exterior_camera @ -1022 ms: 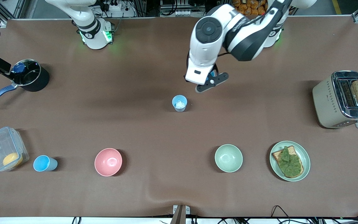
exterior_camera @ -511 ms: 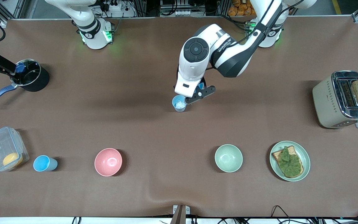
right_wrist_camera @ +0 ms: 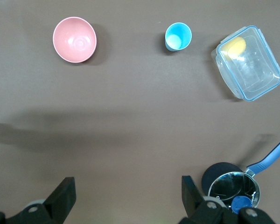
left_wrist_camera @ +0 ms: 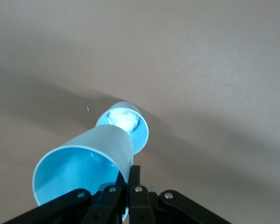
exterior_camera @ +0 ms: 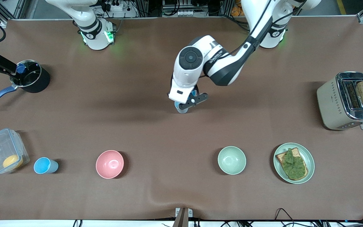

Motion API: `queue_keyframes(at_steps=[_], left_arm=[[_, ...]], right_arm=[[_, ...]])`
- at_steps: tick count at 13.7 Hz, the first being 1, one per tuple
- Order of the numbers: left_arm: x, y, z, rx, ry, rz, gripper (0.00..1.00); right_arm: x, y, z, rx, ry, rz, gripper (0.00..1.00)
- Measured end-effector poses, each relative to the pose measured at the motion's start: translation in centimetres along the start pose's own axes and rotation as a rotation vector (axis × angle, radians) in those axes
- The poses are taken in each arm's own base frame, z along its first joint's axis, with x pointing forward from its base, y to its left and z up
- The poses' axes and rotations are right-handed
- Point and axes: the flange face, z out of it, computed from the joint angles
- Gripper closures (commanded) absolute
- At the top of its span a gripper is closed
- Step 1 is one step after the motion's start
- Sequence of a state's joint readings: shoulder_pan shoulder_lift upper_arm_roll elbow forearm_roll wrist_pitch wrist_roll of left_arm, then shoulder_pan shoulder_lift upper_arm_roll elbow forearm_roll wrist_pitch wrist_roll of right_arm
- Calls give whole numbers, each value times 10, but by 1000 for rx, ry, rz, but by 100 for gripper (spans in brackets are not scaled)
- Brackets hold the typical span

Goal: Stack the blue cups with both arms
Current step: 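Lower the held cup into the middle blue cup with the left gripper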

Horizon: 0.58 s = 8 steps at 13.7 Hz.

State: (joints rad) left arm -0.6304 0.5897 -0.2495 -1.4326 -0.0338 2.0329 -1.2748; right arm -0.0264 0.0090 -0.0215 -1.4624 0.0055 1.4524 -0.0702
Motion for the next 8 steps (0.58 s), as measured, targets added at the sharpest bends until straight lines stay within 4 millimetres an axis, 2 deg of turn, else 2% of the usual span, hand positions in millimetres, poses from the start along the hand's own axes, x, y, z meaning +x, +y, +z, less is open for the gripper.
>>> queue_keyframes(at_steps=[2, 8], left_arm=[[-6, 4, 3, -5, 0, -5, 100], [1, 4, 21, 9, 11, -7, 100]], right_arm=[[0, 0, 0, 0, 0, 0, 0], [1, -1, 1, 0, 2, -2, 0]])
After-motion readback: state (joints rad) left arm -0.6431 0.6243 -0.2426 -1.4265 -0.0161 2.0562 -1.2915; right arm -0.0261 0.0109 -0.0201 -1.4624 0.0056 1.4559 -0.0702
